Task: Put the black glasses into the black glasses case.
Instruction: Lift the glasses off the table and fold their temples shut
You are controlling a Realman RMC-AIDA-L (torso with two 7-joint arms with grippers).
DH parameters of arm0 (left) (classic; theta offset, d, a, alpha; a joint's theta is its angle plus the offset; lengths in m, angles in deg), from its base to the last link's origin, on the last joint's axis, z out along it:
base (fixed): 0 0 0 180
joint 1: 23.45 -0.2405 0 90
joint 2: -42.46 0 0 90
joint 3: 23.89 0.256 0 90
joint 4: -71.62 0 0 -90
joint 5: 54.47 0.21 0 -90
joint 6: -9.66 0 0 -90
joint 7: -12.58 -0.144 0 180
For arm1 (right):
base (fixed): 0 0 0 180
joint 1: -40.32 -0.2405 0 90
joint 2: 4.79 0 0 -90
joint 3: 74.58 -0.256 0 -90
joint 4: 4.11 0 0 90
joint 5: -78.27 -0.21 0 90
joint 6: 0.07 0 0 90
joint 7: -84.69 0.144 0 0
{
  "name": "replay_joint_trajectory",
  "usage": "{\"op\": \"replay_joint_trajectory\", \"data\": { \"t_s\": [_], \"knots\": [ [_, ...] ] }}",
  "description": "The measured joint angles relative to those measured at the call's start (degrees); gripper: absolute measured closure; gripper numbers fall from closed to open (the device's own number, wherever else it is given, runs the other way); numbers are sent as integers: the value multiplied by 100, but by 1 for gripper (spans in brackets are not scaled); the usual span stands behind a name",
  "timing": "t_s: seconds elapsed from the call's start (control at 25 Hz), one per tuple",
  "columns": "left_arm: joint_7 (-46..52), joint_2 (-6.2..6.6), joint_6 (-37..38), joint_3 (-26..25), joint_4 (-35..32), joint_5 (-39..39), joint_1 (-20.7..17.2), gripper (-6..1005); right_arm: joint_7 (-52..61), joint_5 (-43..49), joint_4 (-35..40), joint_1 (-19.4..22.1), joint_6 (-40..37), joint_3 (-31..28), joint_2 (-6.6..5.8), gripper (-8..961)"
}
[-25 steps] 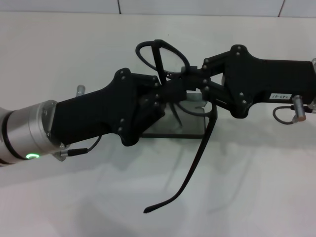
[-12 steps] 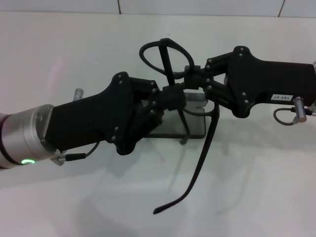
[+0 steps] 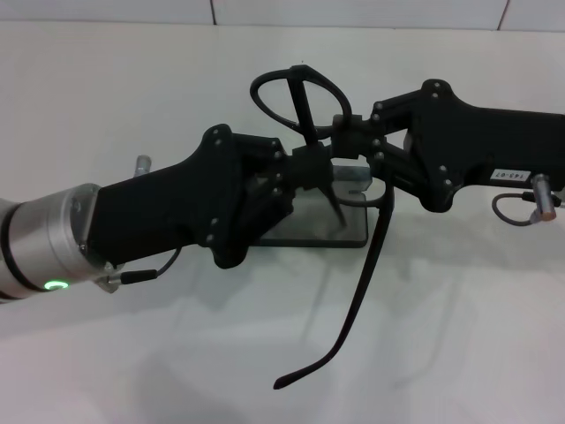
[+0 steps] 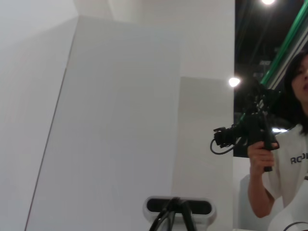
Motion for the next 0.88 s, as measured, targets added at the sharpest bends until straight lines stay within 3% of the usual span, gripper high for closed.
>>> {"op": "replay_joint_trajectory", "data": {
  "t_s": [0.88],
  "knots": [
    [-194,-9,-142,0,320,-196,135,967,-52,11,-6,-79,-82,18,-8,889]
  ]
}}
